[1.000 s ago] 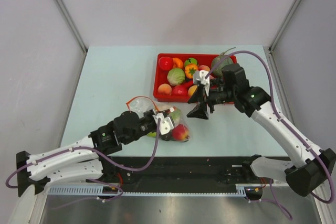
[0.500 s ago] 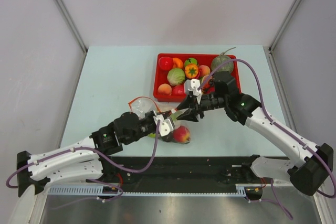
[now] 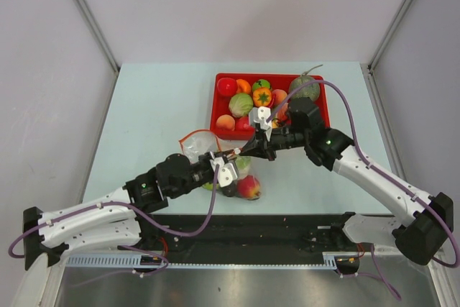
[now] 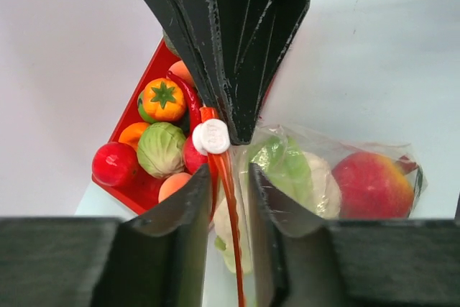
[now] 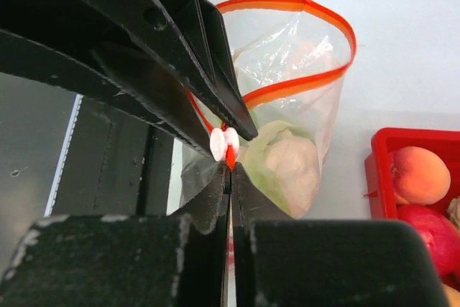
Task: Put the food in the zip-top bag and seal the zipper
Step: Zip the zipper food storage bag at the center of the board.
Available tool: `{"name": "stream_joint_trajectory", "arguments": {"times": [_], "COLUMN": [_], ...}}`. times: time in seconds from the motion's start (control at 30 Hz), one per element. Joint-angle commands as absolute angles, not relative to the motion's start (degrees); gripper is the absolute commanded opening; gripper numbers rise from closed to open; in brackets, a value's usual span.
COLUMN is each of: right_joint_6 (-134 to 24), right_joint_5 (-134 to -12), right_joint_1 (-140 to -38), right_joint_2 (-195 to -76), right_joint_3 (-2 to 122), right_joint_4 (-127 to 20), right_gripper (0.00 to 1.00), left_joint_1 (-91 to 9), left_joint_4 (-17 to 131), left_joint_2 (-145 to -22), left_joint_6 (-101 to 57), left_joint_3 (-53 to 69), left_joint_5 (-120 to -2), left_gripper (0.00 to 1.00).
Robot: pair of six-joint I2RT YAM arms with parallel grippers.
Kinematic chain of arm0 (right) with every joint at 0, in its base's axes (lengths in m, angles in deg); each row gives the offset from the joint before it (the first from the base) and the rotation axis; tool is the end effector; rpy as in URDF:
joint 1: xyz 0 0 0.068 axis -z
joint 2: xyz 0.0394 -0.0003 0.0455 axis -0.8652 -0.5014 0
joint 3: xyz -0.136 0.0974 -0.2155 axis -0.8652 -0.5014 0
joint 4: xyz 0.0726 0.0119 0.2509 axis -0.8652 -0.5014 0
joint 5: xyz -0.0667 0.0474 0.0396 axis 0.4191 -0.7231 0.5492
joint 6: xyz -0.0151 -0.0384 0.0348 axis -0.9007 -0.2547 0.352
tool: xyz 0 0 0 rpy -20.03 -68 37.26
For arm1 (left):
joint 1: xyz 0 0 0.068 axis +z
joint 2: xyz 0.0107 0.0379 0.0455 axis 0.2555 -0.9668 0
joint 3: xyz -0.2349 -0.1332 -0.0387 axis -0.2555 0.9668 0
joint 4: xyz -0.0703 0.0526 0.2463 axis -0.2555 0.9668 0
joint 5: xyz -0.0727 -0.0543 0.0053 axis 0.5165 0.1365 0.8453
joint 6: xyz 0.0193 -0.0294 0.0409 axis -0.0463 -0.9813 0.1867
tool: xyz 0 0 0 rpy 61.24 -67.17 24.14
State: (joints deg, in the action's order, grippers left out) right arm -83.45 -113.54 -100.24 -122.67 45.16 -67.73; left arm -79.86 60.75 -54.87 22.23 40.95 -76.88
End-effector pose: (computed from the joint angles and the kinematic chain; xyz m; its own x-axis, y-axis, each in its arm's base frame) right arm 0.1825 0.1899 0.3504 0.0862 -0.2455 -0.9656 -0.9962 -0.0361 -0.0798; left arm 0.0871 -0.1764 0.3172 0.4012 0.4047 -0.8217 0.7478 0.3734 0.5490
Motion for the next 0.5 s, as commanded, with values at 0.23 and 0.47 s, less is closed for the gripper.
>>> {"name": "stream_joint_trajectory", "arguments": {"times": [0.23, 0.47], "right_joint_6": [-88.23, -90.08], "right_joint_5": [-107.46, -106.23], "right_joint_1": [-100.42, -100.51], "right_joint_2": [-117.22, -113.26], "right_joint_3": [42.35, 39.72], "right_joint_4": [-64.97, -63.91], "right_gripper": [0.0, 0.0], "left_joint_1": [-77.82, -72.38], "left_joint_4": [74.71, 80.08], "left_joint_2": [-54.66, -62.75], "left_joint_6": [13.1, 5.46], "left_joint_3": [28.61, 20.35], "left_joint_5": [-68.68, -56.81], "left_gripper": [0.59, 0.6]}}
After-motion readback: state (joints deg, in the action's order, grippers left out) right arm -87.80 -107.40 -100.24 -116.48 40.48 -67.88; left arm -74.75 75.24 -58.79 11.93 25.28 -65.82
